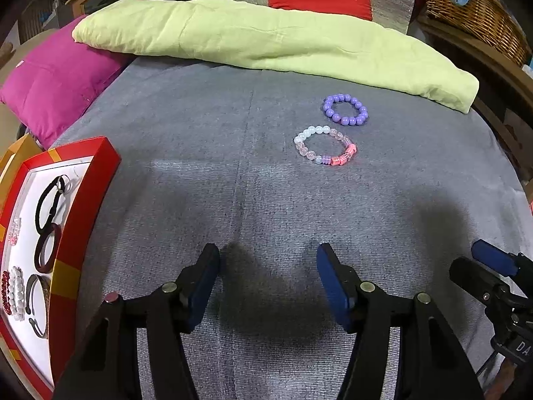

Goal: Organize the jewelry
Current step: 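Grasp the purple bead bracelet with the right tool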

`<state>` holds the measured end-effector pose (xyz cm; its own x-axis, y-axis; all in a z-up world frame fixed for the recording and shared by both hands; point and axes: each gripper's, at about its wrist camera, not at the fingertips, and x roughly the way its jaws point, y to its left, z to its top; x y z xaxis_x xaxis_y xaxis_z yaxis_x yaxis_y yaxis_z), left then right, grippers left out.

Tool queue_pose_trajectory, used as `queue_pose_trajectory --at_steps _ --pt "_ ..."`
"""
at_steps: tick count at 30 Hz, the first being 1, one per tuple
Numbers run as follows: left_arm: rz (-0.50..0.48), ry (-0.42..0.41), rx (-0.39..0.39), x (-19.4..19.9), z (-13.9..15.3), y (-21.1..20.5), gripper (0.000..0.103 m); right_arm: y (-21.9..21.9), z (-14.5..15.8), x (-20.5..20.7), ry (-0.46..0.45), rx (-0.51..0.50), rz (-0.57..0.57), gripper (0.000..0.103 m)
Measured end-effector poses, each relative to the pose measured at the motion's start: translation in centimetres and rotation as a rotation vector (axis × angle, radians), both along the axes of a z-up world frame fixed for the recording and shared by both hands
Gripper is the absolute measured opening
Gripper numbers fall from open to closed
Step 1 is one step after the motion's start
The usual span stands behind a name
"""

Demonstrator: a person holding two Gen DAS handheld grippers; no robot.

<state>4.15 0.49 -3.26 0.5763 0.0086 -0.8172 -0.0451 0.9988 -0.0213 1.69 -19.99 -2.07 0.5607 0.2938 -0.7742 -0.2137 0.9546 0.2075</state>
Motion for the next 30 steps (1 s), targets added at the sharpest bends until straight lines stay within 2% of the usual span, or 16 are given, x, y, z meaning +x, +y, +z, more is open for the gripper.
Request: queue_pose_trajectory --at_steps 8,14,17,18,20,22,27,30 --pt "0.019 -0.003 -0.005 -0.1 0.2 0.4 0.063 0.3 -0.2 -0.2 -0.011 -0.022 0.004 0.066" --pt "0.055 -0.025 -0.017 0.0 0.9 1.1 0.063 -0.4 0.4 0.2 -0.002 0.032 -0.019 0.067" --pt "0.066 -0.036 -0.032 0.1 1.3 1.4 0.063 -0.4 1.0 1.1 0.001 0.023 -0.037 0.066" --pt "0.07 -0.04 -0.042 0.1 1.5 1.5 0.063 -0.1 1.1 2.0 0.012 0.018 -0.042 0.066" --pt "0.076 -0.042 -0.06 0.1 1.7 1.8 0.063 0.5 1.3 4.1 0.04 0.032 -0.046 0.056" --pt "0.084 -0.044 -0.074 0.2 1.9 2.2 0.063 1.4 1.6 6.4 0.061 0.032 -0.051 0.052" --pt "0.109 -0.03 -0.122 0.4 1.8 3.5 0.063 4.2 2.7 12.8 0.062 -0.051 -0.079 0.051" --pt "0.116 -0.02 -0.145 0.6 1.7 4.1 0.063 5.4 2.1 16.0 0.096 -0.104 -0.103 0.048"
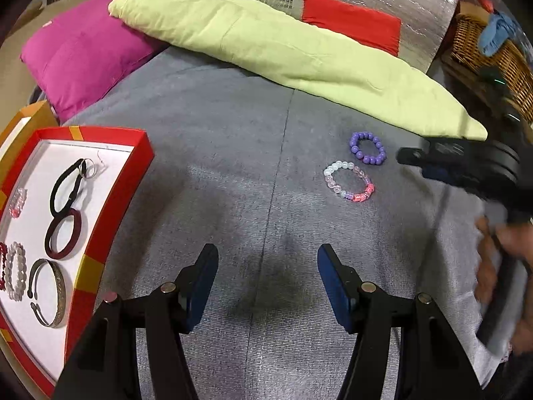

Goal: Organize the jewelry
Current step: 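Grasp the purple bead bracelet with the right tool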

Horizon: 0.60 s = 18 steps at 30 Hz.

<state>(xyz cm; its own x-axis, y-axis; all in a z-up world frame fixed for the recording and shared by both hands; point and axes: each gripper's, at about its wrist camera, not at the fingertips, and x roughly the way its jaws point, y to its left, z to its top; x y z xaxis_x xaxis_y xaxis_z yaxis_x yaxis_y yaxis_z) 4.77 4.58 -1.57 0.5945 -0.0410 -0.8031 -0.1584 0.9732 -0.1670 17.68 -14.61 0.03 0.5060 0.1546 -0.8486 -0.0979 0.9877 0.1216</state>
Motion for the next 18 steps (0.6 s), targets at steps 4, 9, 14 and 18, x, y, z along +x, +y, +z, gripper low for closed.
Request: queue_pose_trajectory --at_steps 4,9,14,18 --pt "-0.001 0.001 -0.02 -0.1 0.1 0.3 0.063 1.3 -0.8 2.2 0.024 -0.03 -0.011 0.041" --pt "-0.005 0.019 -0.035 0.2 -0.1 0.5 0.063 3.0 -2.4 3.9 0.062 -0.087 0.001 0.031" --pt "0.009 0.017 -0.021 0.3 -0.2 0.7 0.063 3.1 -2.1 2.8 0.057 -0.128 0.039 0.01" --pt "0.008 0.003 0.0 0.1 -0.1 0.1 0.063 1.0 -1.2 -0.7 0.026 -0.106 0.038 0.01"
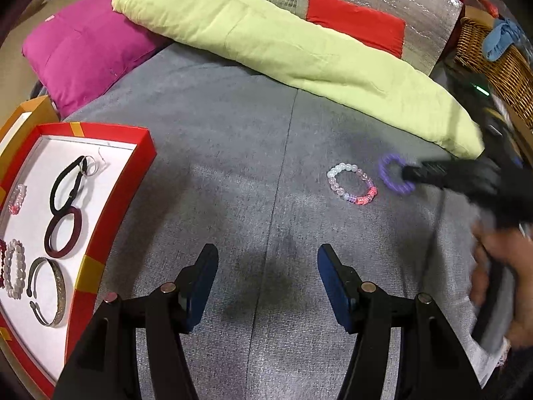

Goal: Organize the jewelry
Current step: 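Grasp the purple bead bracelet with the right tool, then grasp the second pink-white bead bracelet with the left tool while the right tool holds the purple one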

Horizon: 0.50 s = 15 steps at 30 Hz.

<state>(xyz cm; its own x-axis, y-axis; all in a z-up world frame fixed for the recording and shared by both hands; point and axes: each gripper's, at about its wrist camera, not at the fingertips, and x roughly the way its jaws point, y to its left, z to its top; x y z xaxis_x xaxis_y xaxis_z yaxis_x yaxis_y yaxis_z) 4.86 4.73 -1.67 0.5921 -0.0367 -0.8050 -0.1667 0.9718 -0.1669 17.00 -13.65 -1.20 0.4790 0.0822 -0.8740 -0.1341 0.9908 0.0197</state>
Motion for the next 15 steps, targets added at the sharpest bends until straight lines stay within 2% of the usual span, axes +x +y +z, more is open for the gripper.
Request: queue_pose_trajectory --at_steps 4,9,11,15 --pt "-0.002 -0.008 0.013 0.0 -0.1 -0.3 0.063 -3.6 0.7 -4.8 -0.026 0.077 -0.02 0.01" --pt "-0.009 -0.036 0.038 -0.3 -0.1 -0.7 0.063 -6.7 0.2 -9.7 -0.041 0.238 -0.048 0.01" --pt "-0.019 -0.044 0.051 -0.1 -0.1 -1.1 0.063 -6.5 -0.2 -10.1 -0.045 0.285 -0.047 0.01" --pt "-0.034 -0.019 0.018 1.3 0.6 -1.5 0.063 -7.9 -1.8 -10.3 -0.03 0.398 -0.055 0.01"
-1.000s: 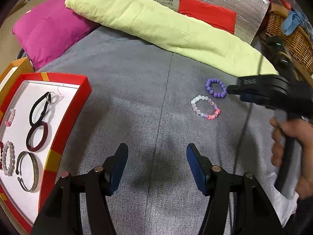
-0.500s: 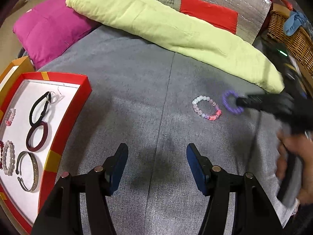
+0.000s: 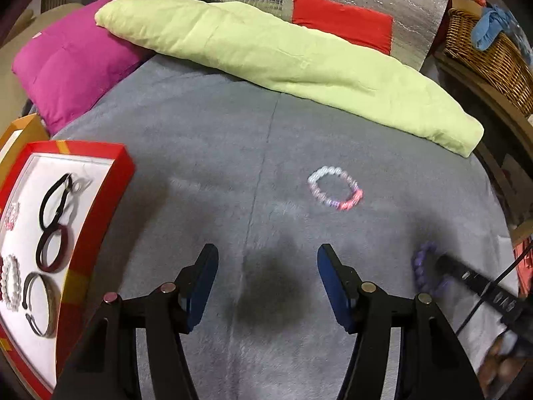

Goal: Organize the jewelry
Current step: 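Grasp the second pink-white bead bracelet with the left tool while the right tool holds the purple one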

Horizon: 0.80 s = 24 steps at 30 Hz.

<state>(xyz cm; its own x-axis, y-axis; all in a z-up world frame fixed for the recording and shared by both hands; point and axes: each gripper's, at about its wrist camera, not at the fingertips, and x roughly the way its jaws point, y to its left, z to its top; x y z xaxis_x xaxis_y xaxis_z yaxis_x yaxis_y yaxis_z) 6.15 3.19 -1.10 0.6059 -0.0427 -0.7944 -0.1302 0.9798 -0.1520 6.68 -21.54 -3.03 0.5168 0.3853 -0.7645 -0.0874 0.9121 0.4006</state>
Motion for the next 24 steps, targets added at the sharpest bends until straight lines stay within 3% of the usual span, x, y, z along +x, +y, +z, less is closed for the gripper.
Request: queue_pose_trajectory --at_steps 5,9,11,12,13,17,24 --pt "0.022 0.033 -0.021 4.2 0.7 -1.5 0.063 -0.8 1.4 -0.1 -0.042 0.069 0.006 0.01" --pt "0.052 0.092 0.007 7.3 -1.1 -3.1 0.057 -1.2 1.7 -0.1 -0.046 0.097 -0.002 0.01" --pt "0.05 0.119 0.031 8.2 -2.1 -3.8 0.032 -1.1 1.8 0.0 -0.048 0.113 0.001 0.01" --pt "0.049 0.108 0.059 8.2 -2.1 -4.1 0.028 -1.1 1.8 0.1 -0.05 0.118 0.003 0.01" --pt "0.039 0.103 0.092 8.1 -2.0 -4.4 0.006 -1.5 1.9 -0.1 -0.052 0.125 0.006 0.01" --pt "0.002 0.104 0.116 6.8 -1.4 -4.7 0.007 -1.7 2.2 0.1 -0.061 0.15 0.002 0.01" --pt "-0.066 0.053 0.12 0.5 -0.5 -4.2 0.007 -1.9 2.7 -0.5 -0.081 0.17 0.0 0.01"
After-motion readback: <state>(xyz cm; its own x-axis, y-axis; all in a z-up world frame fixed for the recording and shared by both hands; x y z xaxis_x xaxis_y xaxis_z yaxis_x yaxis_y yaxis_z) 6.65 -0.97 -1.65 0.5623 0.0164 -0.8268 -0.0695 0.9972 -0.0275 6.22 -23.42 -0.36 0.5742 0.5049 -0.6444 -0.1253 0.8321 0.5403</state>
